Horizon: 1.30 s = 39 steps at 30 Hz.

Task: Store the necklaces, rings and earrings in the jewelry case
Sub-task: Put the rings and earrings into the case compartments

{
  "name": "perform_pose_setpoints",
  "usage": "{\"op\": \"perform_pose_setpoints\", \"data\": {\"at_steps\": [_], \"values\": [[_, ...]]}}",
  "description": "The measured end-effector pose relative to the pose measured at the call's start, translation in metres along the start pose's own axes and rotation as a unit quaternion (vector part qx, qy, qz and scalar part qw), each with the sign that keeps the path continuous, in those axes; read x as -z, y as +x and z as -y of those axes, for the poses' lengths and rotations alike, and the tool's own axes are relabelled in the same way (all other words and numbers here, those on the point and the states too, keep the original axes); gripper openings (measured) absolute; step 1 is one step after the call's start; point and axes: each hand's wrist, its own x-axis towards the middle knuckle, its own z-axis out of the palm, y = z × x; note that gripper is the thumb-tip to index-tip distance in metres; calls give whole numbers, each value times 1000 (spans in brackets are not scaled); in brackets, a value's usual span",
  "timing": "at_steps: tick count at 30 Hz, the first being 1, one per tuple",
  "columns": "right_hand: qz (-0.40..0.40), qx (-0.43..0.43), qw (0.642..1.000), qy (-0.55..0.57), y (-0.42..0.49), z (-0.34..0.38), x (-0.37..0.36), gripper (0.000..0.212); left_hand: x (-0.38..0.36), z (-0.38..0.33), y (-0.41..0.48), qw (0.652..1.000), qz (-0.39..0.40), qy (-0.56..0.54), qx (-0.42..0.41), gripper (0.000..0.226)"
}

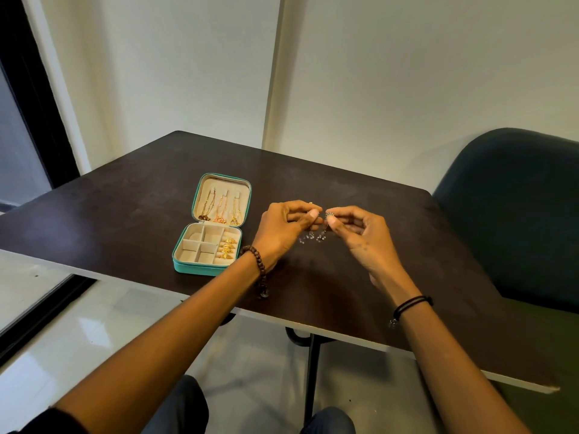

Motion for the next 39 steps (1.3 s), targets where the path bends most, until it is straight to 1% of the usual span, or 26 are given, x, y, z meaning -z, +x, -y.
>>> {"op": "perform_pose_setpoints", "data": {"at_steps": [6,12,16,21,26,36,39], "values": [[24,-15,999,29,-12,-3,-4,16,-1,7,-19,999,-17,-35,24,19],[48,-41,996,59,-22,-12,-8,16,-3,19,-32,997,-41,26,52,15],[58,-63,996,33,-17,-17,-10,14,-4,21,-28,991,-65,97,57,13],[47,-93,994,37,-8,-21,-15,12,-5,23,-15,991,-69,96,59,13],[25,-86,995,-35,3,-34,-17,8,-6,26,-2,985,-74,146,56,16],[22,-84,995,-58,22,-46,-22,7,-9,34,16,970,-105,207,70,17],[15,-80,994,-71,24,-47,-26,8,-10,33,19,960,-113,245,75,19]]}}
